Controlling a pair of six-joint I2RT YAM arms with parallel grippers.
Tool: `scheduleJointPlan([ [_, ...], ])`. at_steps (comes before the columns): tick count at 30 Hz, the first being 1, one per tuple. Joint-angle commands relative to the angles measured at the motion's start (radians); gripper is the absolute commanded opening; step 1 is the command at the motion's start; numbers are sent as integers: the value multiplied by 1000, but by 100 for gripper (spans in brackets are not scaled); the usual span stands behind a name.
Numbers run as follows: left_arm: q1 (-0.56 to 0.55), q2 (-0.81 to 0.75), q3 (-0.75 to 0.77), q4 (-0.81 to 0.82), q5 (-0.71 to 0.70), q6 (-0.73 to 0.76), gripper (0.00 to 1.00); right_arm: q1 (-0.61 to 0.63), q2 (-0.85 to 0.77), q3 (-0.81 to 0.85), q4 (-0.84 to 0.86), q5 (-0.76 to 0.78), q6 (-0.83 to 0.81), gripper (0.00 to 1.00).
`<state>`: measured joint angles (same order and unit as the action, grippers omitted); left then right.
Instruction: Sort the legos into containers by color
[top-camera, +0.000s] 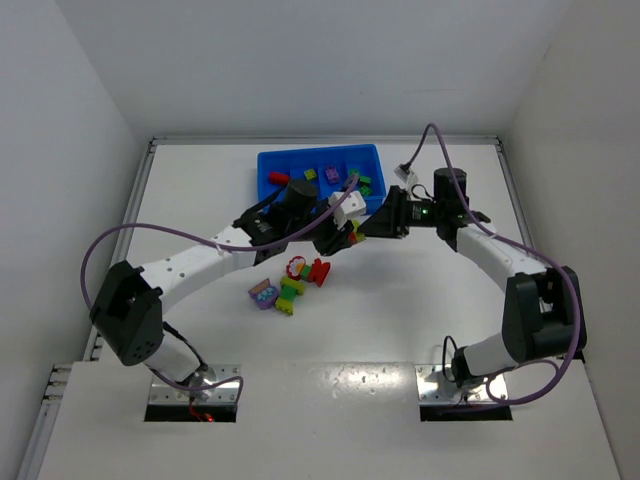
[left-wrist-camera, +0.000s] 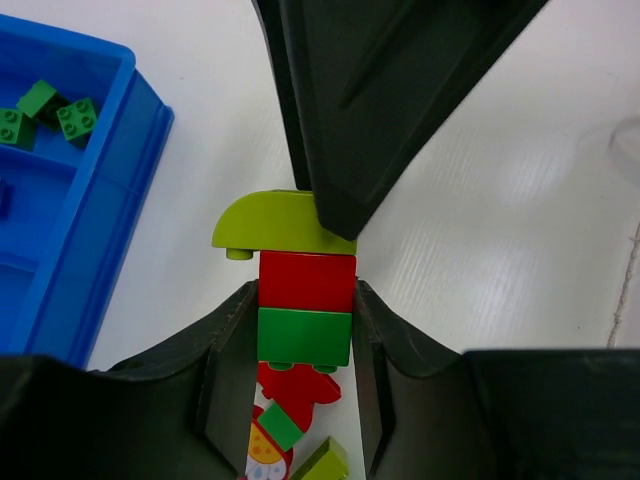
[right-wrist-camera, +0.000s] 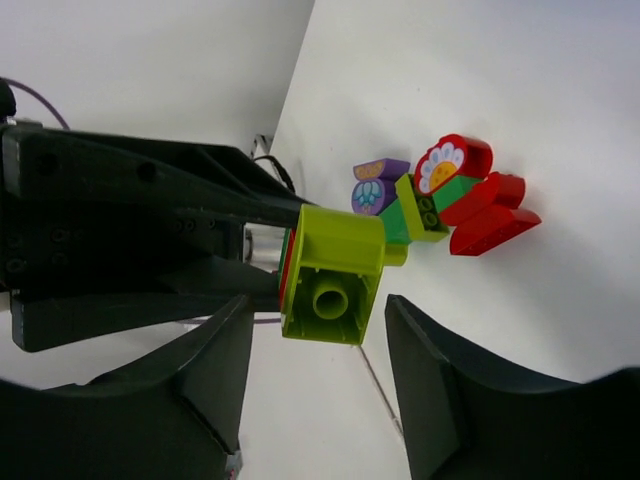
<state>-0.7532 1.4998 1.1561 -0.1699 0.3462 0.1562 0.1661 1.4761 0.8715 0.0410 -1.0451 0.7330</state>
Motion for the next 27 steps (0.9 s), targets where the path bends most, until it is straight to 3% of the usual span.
scheduleJointPlan([
  [1, -6, 10, 47, 44, -24, 2, 13, 15, 7, -9, 28, -52, 14, 53],
  [2, -6, 10, 47, 44, -24, 2, 13, 15, 7, -18, 48, -65, 25, 51],
  [6, -6, 10, 47, 44, -33, 2, 13, 24, 7, -19, 94, -84, 46, 24],
  [11, -6, 0, 10, 44, -52, 2, 13, 15, 26, 1, 149, -95, 75, 4],
  [17, 40, -85, -90, 12, -52, 34, 13, -68, 87, 122, 184, -69, 75, 0],
  [20, 78, -150, -137, -26, -61, 63, 13, -91, 167, 271, 194, -58, 75, 0],
  [27, 193, -279, -182, -109, -61, 86, 13, -21, 413, 559, 174, -26, 43, 0],
])
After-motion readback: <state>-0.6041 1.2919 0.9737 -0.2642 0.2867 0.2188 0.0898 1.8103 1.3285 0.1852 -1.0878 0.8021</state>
